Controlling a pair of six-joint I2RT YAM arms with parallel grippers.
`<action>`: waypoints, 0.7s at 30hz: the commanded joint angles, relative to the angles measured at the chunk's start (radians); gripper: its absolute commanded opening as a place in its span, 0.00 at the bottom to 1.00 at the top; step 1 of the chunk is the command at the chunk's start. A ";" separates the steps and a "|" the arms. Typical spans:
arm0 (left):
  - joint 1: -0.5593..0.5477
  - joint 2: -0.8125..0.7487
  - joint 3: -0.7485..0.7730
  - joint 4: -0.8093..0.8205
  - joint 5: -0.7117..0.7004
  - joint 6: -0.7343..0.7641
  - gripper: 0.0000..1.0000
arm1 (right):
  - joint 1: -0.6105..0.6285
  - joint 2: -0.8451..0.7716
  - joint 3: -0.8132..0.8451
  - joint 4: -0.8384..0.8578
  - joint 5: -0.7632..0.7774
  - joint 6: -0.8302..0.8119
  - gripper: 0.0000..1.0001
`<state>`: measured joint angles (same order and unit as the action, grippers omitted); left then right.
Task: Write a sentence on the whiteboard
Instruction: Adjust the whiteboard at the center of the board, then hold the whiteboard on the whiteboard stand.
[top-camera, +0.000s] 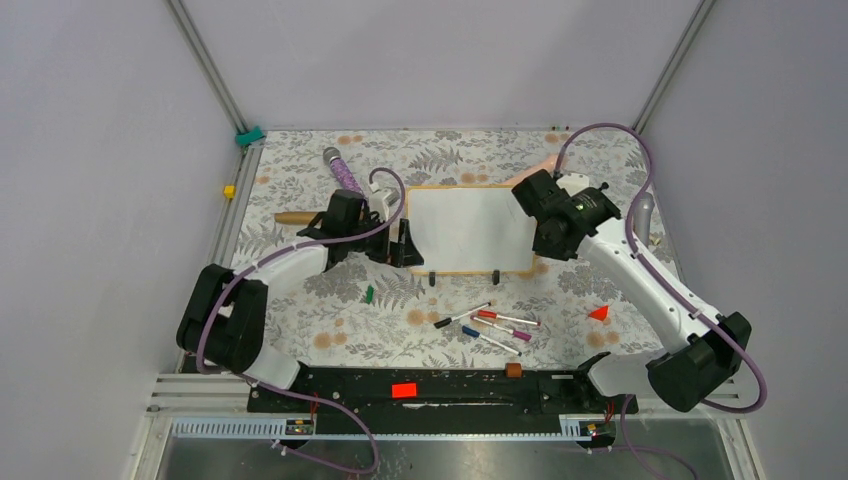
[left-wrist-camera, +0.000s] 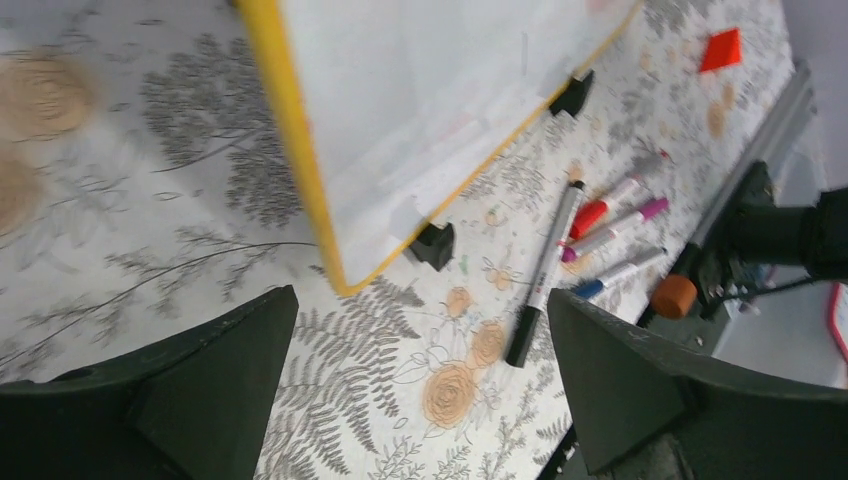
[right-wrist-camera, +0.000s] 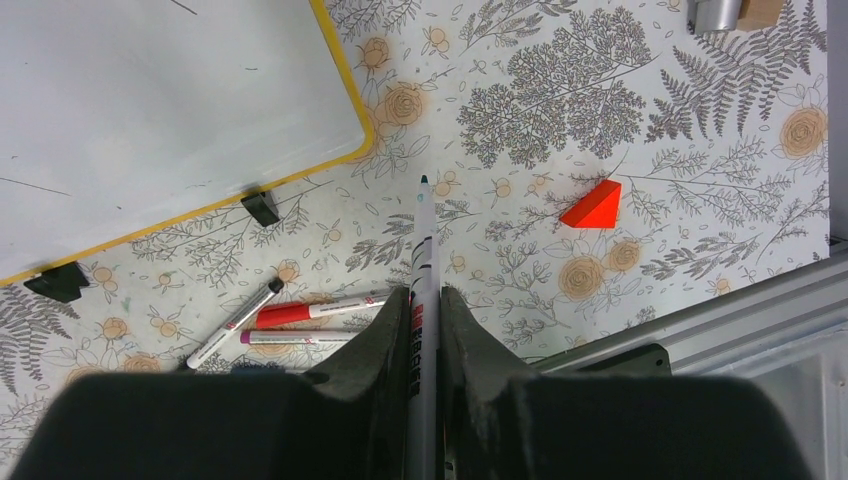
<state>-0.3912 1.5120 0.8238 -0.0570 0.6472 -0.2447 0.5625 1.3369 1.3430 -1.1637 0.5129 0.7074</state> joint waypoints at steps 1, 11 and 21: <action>0.023 -0.109 -0.025 -0.021 -0.172 -0.030 0.99 | -0.008 -0.045 0.030 0.002 0.040 0.001 0.00; 0.048 -0.426 -0.072 -0.091 -0.324 -0.087 0.99 | -0.011 -0.087 0.052 0.002 0.060 -0.046 0.00; 0.058 -0.623 0.019 -0.168 -0.318 -0.040 0.99 | -0.010 -0.110 0.080 0.030 0.042 -0.074 0.00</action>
<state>-0.3439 0.9012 0.7574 -0.1772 0.3370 -0.3080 0.5598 1.2499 1.3754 -1.1538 0.5373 0.6556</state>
